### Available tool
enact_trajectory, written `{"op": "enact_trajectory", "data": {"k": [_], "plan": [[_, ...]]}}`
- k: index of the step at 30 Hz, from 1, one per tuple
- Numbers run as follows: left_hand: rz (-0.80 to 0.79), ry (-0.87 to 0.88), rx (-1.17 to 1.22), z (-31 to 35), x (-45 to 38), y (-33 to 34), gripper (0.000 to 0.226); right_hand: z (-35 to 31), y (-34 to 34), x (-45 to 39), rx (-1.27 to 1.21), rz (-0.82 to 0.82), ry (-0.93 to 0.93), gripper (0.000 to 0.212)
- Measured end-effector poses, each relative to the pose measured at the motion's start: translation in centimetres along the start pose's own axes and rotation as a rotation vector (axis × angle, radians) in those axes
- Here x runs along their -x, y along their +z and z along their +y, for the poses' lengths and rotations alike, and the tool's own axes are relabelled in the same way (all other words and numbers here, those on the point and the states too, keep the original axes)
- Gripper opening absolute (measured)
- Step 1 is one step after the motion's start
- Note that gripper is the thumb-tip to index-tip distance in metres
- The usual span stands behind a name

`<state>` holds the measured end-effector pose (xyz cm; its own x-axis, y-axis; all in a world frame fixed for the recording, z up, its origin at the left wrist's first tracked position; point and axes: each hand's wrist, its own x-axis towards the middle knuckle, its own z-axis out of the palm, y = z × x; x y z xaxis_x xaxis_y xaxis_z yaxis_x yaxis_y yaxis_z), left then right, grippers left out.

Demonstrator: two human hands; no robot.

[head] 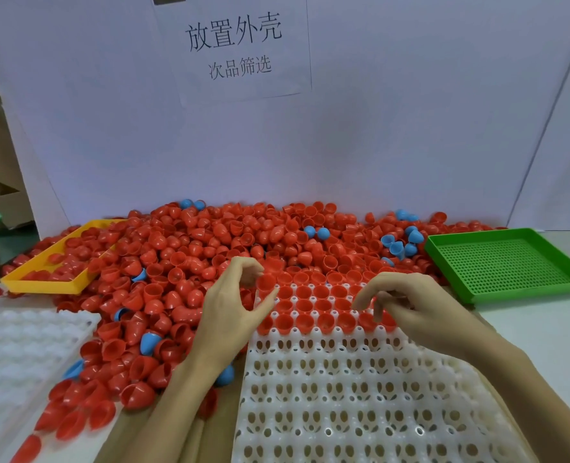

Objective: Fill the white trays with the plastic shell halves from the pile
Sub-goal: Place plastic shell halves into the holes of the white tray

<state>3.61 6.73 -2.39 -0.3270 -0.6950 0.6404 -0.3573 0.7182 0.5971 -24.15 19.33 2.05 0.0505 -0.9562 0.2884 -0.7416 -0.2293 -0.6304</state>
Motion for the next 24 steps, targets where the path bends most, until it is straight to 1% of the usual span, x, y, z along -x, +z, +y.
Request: {"op": "enact_trajectory", "data": {"k": [3,4,7,8,12,17,19,22,24], "plan": [[-0.128,0.001,0.145,1.9,0.7,0.6,0.055,-0.4,0.4,-0.1,-0.048,0.014,0.006,0.038],[-0.160,0.008,0.176,2.5,0.9,0.9,0.057,-0.6,0.6,-0.1,-0.087,0.013,0.009,0.039],[-0.225,0.013,0.254,4.0,1.4,1.6,0.056,-1.1,1.1,-0.1,-0.162,-0.009,-0.007,0.056],[-0.236,0.013,0.272,4.3,1.6,1.7,0.055,-1.3,1.3,-0.1,-0.157,-0.018,-0.022,0.055],[-0.247,-0.010,0.309,4.8,1.8,1.7,0.052,-1.7,1.7,-0.1,-0.105,0.008,-0.057,0.031],[-0.207,-0.048,0.389,4.8,1.7,1.5,0.051,-2.0,1.5,0.0,-0.129,0.028,-0.069,0.027],[-0.196,-0.065,0.402,4.9,1.7,1.5,0.044,-2.1,1.7,0.0,-0.130,0.026,-0.067,0.026],[-0.214,-0.108,0.432,4.8,1.6,1.7,0.024,-2.2,1.9,0.0,-0.197,0.012,-0.073,0.029],[-0.282,-0.144,0.502,4.7,1.6,1.6,0.024,-2.4,1.9,0.1,-0.235,0.003,-0.087,0.032]]}}
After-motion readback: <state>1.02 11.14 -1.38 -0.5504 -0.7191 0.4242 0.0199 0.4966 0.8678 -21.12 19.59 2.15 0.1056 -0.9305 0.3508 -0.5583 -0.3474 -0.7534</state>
